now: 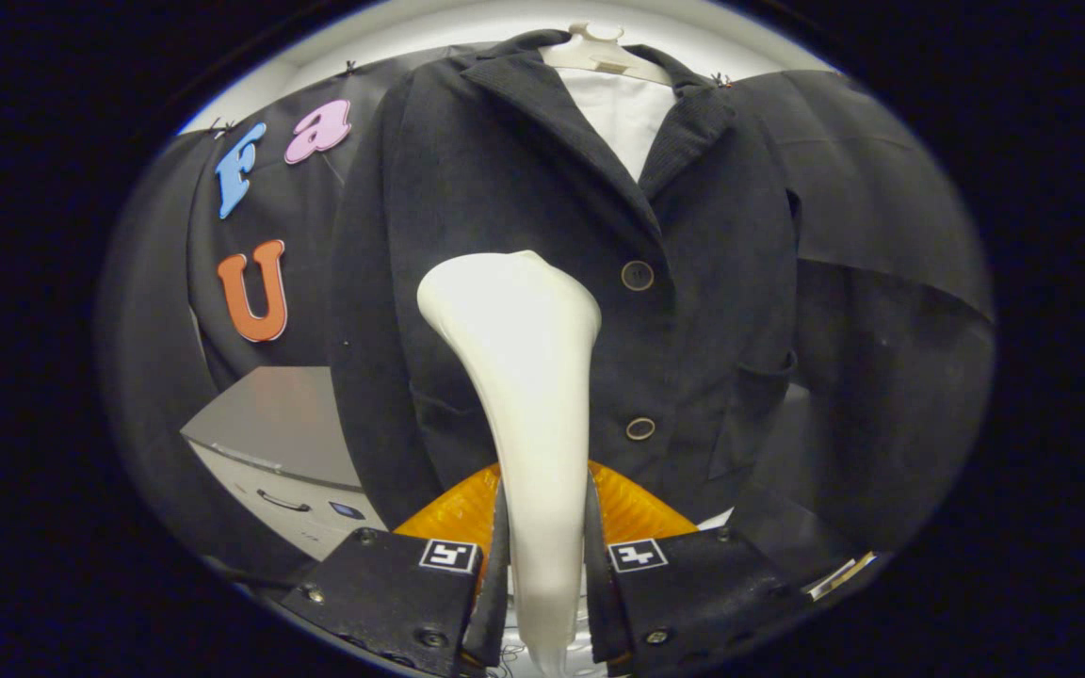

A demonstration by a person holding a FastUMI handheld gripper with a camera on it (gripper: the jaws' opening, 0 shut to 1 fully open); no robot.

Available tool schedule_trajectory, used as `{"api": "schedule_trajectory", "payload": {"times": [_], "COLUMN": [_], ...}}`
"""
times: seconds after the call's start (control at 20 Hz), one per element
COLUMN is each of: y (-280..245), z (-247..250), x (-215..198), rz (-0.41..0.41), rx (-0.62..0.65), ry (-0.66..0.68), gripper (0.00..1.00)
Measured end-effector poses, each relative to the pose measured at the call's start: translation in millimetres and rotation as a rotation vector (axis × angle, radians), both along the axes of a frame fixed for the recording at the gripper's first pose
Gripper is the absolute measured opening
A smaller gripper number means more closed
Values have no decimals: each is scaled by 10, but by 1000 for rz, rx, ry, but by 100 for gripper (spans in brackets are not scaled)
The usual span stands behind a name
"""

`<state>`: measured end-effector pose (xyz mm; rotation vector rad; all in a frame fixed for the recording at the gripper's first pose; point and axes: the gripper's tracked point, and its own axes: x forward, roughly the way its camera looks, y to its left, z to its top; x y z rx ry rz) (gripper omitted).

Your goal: Iron the clothes twice with a garment steamer, once on the left side and once on the right side.

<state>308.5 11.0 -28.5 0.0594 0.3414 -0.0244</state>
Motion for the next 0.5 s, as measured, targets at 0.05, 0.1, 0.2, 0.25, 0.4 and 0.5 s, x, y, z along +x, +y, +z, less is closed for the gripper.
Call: {"api": "schedule_trajectory", "payload": {"times": [0.05, 0.1, 0.2, 0.25, 0.4, 0.5], "y": [-7, -13, -21, -33, -61, -74], "z": [-44, -95, -228, -289, -502, -639], "x": [-6, -13, -31, -34, -59, -81], "rz": [1, 3, 9, 13, 15, 13], "rx": [1, 5, 16, 19, 23, 20], "ry": [5, 12, 30, 40, 67, 82], "gripper": [37, 37, 37, 37, 37, 37]}}
